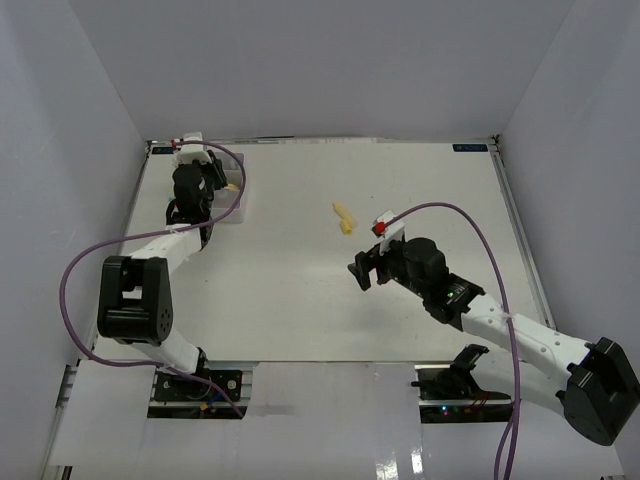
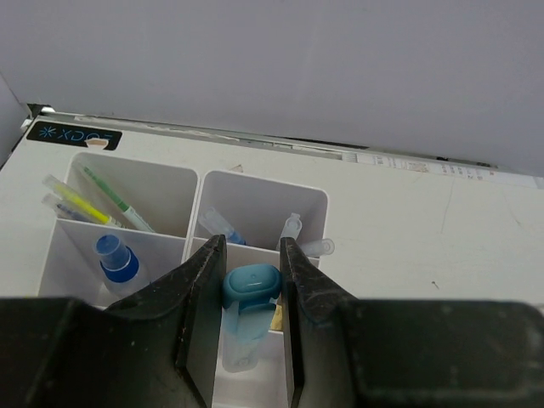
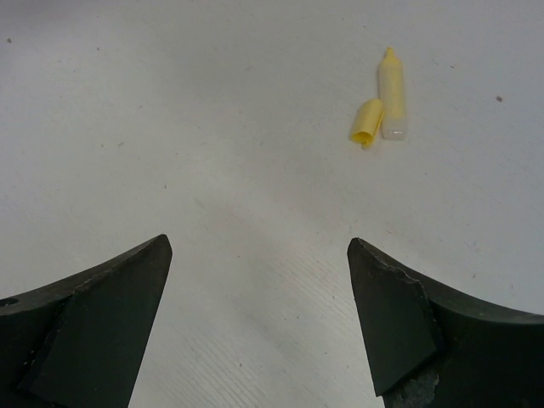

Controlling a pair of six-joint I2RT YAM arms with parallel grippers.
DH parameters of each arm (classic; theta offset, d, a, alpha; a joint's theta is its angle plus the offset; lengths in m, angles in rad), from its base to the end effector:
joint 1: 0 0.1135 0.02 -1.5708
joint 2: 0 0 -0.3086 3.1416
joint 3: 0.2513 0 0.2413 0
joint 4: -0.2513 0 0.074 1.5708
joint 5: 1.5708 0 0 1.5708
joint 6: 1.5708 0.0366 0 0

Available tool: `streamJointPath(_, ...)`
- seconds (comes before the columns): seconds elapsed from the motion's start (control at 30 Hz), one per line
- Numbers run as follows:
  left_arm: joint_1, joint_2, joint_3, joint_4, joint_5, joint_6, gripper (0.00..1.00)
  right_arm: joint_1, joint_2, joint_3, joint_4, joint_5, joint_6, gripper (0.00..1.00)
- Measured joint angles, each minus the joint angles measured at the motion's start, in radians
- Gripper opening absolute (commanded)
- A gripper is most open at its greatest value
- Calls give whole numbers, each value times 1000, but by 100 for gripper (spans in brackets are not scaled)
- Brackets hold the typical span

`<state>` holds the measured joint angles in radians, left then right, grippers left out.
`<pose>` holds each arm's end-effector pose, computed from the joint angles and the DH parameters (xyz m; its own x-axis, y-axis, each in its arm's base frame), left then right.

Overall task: Sort the stationery into containers
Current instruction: Place the pen in the storage box, then pick up the pen from the center of the board.

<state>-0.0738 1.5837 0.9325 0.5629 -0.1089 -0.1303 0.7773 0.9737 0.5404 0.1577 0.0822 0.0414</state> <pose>0.3555 -0.0223 0.3184 -0.0827 -0.1234 -0.9889 -0.0458 0.9917 -0.1199 0.1376 0.1312 0.2950 -0.2204 -0.1590 -0.9624 -0.6341 0.7731 0.0175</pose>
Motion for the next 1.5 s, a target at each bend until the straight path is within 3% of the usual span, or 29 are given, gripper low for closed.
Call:
streamJointPath(0.13, 0, 21, -25, 34, 6, -2, 18, -4, 8, 0, 0, -4, 0, 91)
streamJointPath(0.4, 1, 81, -29, 18, 13, -19, 50, -5, 7, 0, 0, -4, 3, 92)
streamJointPath(0.53, 1, 72, -29, 5, 13, -28, 68, -5, 7, 0, 0, -4, 4, 92)
streamJointPath(0.87, 1, -10, -28, -127, 24, -23, 98, -16, 30, 6, -8, 8, 23, 93)
streamJointPath(1.1, 3, -147, 58, -426, 151, -98, 98, -122, 183, 140, -89, 17, 49, 100)
streamJointPath(1.27, 3, -297, 38, -580, 233, -128, 98, -186, 355, 307, -153, 21, 51, 83)
streamJointPath(1.5, 2, -445, -121, -639, 308, -149, 98, -201, 643, 583, -229, 35, -22, 72)
